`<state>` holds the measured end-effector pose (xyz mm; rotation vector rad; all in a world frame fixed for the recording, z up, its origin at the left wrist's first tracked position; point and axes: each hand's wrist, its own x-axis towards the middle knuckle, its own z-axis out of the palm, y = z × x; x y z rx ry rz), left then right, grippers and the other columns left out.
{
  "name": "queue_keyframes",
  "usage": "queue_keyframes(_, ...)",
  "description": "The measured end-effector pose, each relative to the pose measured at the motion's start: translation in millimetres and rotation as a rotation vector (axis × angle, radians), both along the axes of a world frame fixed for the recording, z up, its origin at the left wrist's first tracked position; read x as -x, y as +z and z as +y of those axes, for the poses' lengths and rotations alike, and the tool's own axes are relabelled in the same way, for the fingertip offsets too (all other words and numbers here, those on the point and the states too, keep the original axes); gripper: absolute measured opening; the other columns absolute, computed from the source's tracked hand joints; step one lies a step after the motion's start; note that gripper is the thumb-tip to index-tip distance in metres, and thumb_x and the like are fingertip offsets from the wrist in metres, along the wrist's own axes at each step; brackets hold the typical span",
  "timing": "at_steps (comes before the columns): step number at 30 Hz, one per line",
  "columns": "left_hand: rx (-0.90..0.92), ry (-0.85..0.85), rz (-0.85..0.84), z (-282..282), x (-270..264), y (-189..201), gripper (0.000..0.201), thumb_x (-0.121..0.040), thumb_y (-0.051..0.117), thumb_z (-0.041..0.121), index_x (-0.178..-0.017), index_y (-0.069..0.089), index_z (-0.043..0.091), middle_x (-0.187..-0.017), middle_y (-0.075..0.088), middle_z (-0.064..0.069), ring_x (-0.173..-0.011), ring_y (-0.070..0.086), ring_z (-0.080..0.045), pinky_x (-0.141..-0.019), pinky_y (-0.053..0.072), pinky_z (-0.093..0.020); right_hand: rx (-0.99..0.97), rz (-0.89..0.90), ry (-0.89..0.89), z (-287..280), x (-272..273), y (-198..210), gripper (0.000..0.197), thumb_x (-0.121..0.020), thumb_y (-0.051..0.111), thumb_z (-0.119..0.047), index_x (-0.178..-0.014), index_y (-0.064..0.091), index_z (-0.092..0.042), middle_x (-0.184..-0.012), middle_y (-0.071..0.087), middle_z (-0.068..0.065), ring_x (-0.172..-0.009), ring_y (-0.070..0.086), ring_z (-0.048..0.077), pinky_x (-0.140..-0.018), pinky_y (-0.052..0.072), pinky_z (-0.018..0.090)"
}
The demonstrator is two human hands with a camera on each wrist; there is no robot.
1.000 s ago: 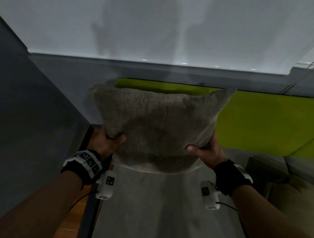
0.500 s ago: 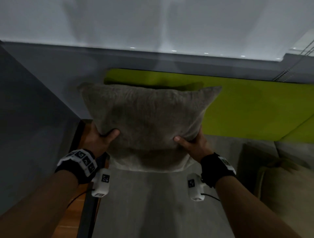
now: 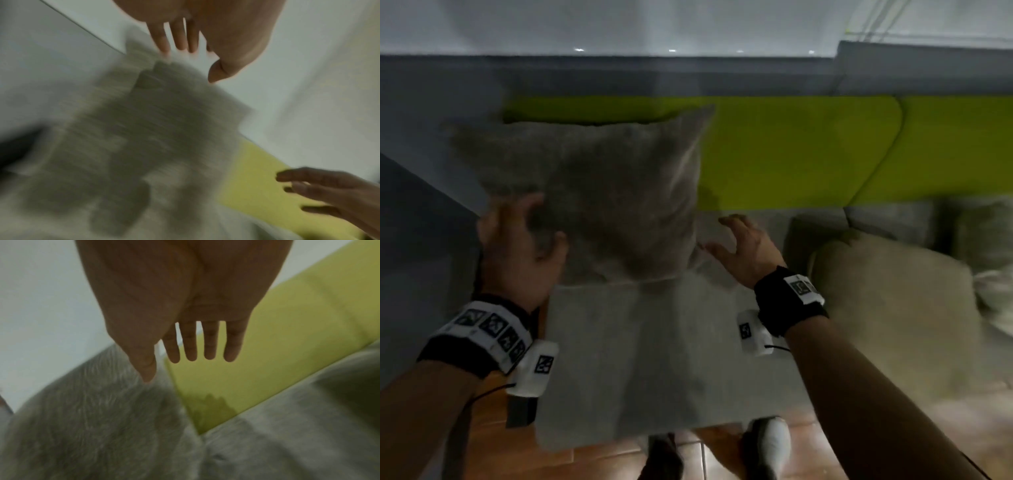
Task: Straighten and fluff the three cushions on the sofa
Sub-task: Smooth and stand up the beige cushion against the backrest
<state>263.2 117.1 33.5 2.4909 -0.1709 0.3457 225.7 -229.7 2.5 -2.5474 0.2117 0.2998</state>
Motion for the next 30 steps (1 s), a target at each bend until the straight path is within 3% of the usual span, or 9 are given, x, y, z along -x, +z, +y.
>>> queue_keyframes(4,0.096,-0.359,0.095,-96.6,38.6,-6.0,0.032,-0.083,0.06,0.019,-0.111,0.059,0.035,-0.102,0.056,0.02,-0.096,0.064,-0.025,-0.089,0.049,-0.034,0.043,-0.179,-0.128,-82.1,95.0,13.3,0.044,-0.091,0.066,-0.04,-0.127,0.067,-0.015,-0.133,0.061,0.01,-0.119,0.058,0.037,-0.101,0.048,0.041)
queue_keyframes(6,0.152,-0.43,0.163,-157.3,61.9,-19.5,0.029,-0.081,0.061,0.016,-0.108,0.066,0.025,-0.097,0.066,0.008,-0.089,0.068,-0.023,-0.084,0.051,-0.029,0.06,-0.2,-0.256,-132.3,145.9,19.2,0.042,-0.09,0.063,-0.038,-0.125,0.067,-0.015,-0.131,0.062,0.01,-0.116,0.059,0.036,-0.099,0.048,0.039)
queue_keyframes(10,0.211,-0.47,0.454,-276.9,108.0,-45.0,0.025,-0.087,0.067,0.026,-0.103,0.056,0.043,-0.101,0.068,0.002,-0.092,0.065,-0.017,-0.088,0.054,-0.039,0.13,-0.261,-0.487,-239.4,233.9,13.1,0.041,-0.088,0.069,-0.028,-0.126,0.065,-0.014,-0.133,0.061,0.012,-0.12,0.058,0.038,-0.101,0.047,0.042)
queue_keyframes(13,0.153,-0.405,0.587,-353.7,133.9,-57.7,0.044,-0.086,0.069,0.047,-0.124,0.055,0.031,-0.121,0.064,0.003,-0.108,0.063,-0.019,-0.096,0.049,-0.037,0.159,-0.268,-0.639,-310.9,280.5,-1.2,0.047,-0.089,0.07,-0.026,-0.133,0.06,-0.011,-0.137,0.057,0.017,-0.124,0.053,0.041,-0.103,0.044,0.045)
queue_keyframes(17,0.099,-0.246,0.819,-423.6,153.5,-70.1,0.093,-0.075,0.06,0.077,-0.151,0.027,0.034,-0.155,0.038,0.0,-0.138,0.043,-0.028,-0.111,0.035,-0.042,0.047,-0.132,-0.786,-369.7,313.0,-30.8,0.065,-0.095,0.066,-0.043,-0.149,0.044,-0.014,-0.15,0.044,0.018,-0.136,0.043,0.04,-0.109,0.037,0.047)
queue_keyframes(21,0.158,-0.029,0.97,-457.7,153.4,-90.1,0.128,-0.057,0.061,0.09,-0.158,0.007,0.032,-0.164,0.022,-0.002,-0.147,0.029,-0.031,-0.118,0.026,-0.048,-0.293,0.091,-0.847,-391.6,314.9,-56.2,0.1,-0.085,0.058,-0.076,-0.162,0.014,-0.028,-0.167,0.024,0.009,-0.149,0.031,0.035,-0.118,0.031,0.053)
queue_keyframes(23,0.186,0.033,1.044,-469.1,154.2,-95.4,0.132,-0.054,0.059,0.092,-0.158,0.004,0.033,-0.165,0.021,-0.002,-0.147,0.029,-0.032,-0.119,0.025,-0.048,-0.502,0.183,-0.833,-394.4,310.1,-67.4,0.104,-0.082,0.054,-0.081,-0.162,0.008,-0.035,-0.169,0.021,0.005,-0.15,0.029,0.034,-0.119,0.029,0.054)
queue_keyframes(26,0.129,0.043,1.095,-481.0,160.1,-93.4,0.109,-0.073,0.048,0.085,-0.159,0.004,0.033,-0.165,0.019,-0.006,-0.147,0.028,-0.035,-0.119,0.023,-0.047,-0.794,0.278,-0.828,-394.6,303.6,-81.3,0.101,-0.074,0.051,-0.089,-0.158,0.019,-0.043,-0.162,0.035,0.004,-0.141,0.043,0.034,-0.111,0.041,0.06)
queue_keyframes(30,0.154,0.026,1.016,-484.0,168.8,-82.1,0.117,-0.068,0.052,0.083,-0.159,0.009,0.025,-0.164,0.022,-0.007,-0.148,0.026,-0.031,-0.121,0.019,-0.043,-0.825,0.287,-0.808,-403.8,291.0,-74.1,0.105,-0.065,0.048,-0.1,-0.154,0.029,-0.047,-0.158,0.041,0.004,-0.136,0.047,0.035,-0.111,0.039,0.063)
